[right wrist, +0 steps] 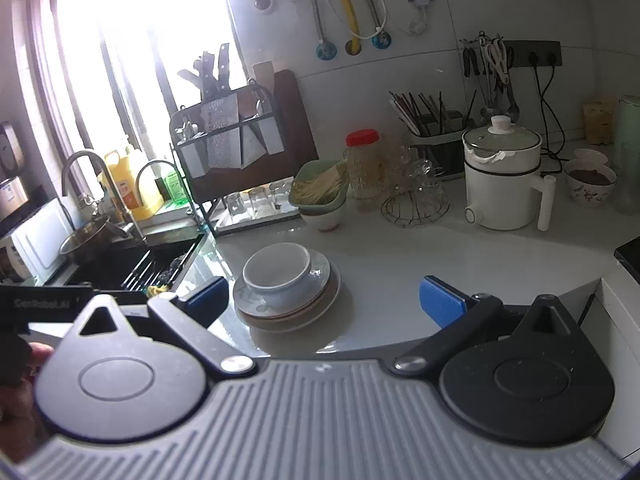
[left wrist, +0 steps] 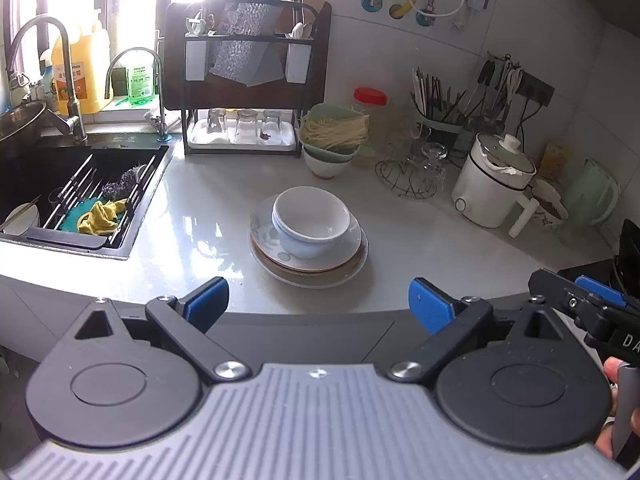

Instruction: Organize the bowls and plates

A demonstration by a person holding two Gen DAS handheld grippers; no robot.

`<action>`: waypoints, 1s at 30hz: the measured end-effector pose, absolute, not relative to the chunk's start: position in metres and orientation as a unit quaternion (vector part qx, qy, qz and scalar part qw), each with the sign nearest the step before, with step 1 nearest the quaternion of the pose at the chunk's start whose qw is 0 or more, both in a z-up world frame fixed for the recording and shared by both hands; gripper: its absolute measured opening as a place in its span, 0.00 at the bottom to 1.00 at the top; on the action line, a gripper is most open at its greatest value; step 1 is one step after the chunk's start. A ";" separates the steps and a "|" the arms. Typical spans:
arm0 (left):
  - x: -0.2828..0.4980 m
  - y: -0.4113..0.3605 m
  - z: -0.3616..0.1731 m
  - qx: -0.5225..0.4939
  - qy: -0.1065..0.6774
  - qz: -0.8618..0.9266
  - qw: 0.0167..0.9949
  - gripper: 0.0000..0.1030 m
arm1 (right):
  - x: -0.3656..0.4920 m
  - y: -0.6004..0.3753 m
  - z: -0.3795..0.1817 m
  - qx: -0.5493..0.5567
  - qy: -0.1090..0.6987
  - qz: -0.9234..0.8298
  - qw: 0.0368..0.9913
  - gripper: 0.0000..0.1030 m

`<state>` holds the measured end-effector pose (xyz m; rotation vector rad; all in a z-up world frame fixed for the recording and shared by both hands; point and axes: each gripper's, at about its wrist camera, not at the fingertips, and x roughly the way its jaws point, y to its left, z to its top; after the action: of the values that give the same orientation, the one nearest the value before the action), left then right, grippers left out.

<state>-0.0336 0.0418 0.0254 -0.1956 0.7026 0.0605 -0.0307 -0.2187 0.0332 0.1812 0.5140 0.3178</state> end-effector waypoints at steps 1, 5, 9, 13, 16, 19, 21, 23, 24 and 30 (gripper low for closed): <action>-0.034 0.041 0.026 -0.094 0.343 0.031 0.934 0.96 | -0.030 -0.218 0.034 0.089 0.253 0.157 0.950 1.00; -0.034 0.040 0.029 -0.089 0.340 0.032 0.936 0.95 | -0.033 -0.215 0.034 0.085 0.253 0.161 0.950 1.00; -0.039 0.038 0.035 -0.087 0.332 0.030 0.939 0.95 | -0.034 -0.216 0.033 0.087 0.252 0.159 0.950 1.00; -0.042 0.035 0.035 -0.080 0.332 0.033 0.939 0.96 | -0.036 -0.220 0.033 0.092 0.252 0.150 0.952 1.00; -0.043 0.032 0.031 -0.074 0.336 0.036 0.938 0.95 | -0.038 -0.222 0.034 0.087 0.247 0.147 0.954 1.00; -0.043 0.029 0.028 -0.071 0.339 0.035 0.937 0.95 | -0.039 -0.225 0.034 0.087 0.241 0.143 0.956 1.00; -0.044 0.026 0.026 -0.070 0.340 0.031 0.937 0.95 | -0.038 -0.226 0.032 0.087 0.242 0.142 0.956 1.00; -0.044 0.023 0.025 -0.063 0.338 0.030 0.938 0.96 | -0.038 -0.227 0.032 0.087 0.241 0.142 0.956 1.00; -0.044 0.022 0.024 -0.062 0.338 0.029 0.939 0.95 | -0.038 -0.228 0.031 0.085 0.241 0.143 0.956 1.00; -0.043 0.017 0.023 -0.059 0.336 0.025 0.940 0.96 | -0.041 -0.228 0.027 0.086 0.247 0.146 0.954 1.00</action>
<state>-0.0427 0.0175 0.0227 -0.1195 0.6851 0.0513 -0.0415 -0.2276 0.0273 0.1755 0.5026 0.2974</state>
